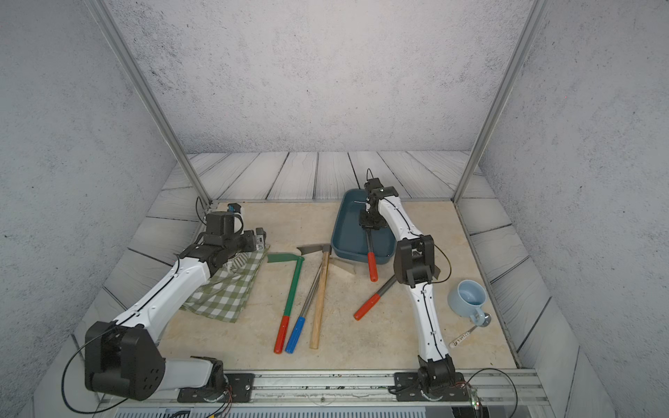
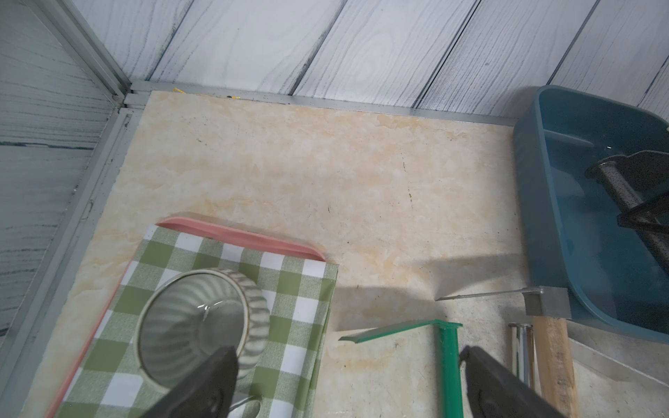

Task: Put the small hoe into the storage box
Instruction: Place the hoe in the storage box.

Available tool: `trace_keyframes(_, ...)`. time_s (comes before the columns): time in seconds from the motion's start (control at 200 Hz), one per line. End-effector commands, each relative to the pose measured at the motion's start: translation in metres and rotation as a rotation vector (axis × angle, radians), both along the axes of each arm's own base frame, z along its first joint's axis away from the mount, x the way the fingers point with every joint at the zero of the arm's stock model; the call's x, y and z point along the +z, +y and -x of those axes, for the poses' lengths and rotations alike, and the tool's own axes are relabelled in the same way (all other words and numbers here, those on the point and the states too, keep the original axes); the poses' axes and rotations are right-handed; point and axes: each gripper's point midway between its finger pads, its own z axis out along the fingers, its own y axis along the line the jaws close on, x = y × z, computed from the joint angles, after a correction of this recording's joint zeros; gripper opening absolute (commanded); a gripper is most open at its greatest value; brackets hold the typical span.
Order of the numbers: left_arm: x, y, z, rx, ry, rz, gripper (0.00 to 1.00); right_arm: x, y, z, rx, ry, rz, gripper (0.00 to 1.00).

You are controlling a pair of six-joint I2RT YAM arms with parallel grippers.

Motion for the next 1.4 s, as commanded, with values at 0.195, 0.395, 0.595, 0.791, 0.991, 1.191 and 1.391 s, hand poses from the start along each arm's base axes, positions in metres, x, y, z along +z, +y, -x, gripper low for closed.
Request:
trace_keyframes(0.195, 0.008, 0.002, -0.006, 0.003, -0.014, 0.003, 1.00, -0.003, -0.007, -0.004, 0.025, -0.017, 0.045, 0.06)
trace_keyframes(0.395, 0.007, 0.002, -0.006, 0.005, -0.010, 0.002, 1.00, -0.008, -0.008, -0.002, 0.021, -0.004, 0.056, 0.09)
trace_keyframes(0.595, 0.007, 0.002, -0.005, 0.005, -0.011, 0.002, 1.00, -0.010, -0.011, 0.000, 0.008, 0.009, 0.062, 0.17)
trace_keyframes(0.791, 0.008, 0.002, -0.005, 0.004, -0.013, 0.001, 1.00, -0.014, -0.013, 0.002, 0.007, 0.016, 0.073, 0.24)
trace_keyframes(0.991, 0.008, 0.002, -0.005, 0.005, -0.013, 0.000, 1.00, -0.010, -0.015, 0.001, 0.006, 0.002, 0.083, 0.36)
trace_keyframes(1.191, 0.009, 0.003, -0.006, 0.005, -0.015, -0.002, 1.00, 0.001, -0.015, -0.001, 0.005, -0.023, 0.088, 0.49)
trace_keyframes(1.391, 0.008, 0.002, -0.005, 0.003, -0.014, 0.000, 1.00, 0.033, -0.014, 0.006, 0.012, -0.074, 0.092, 0.68)
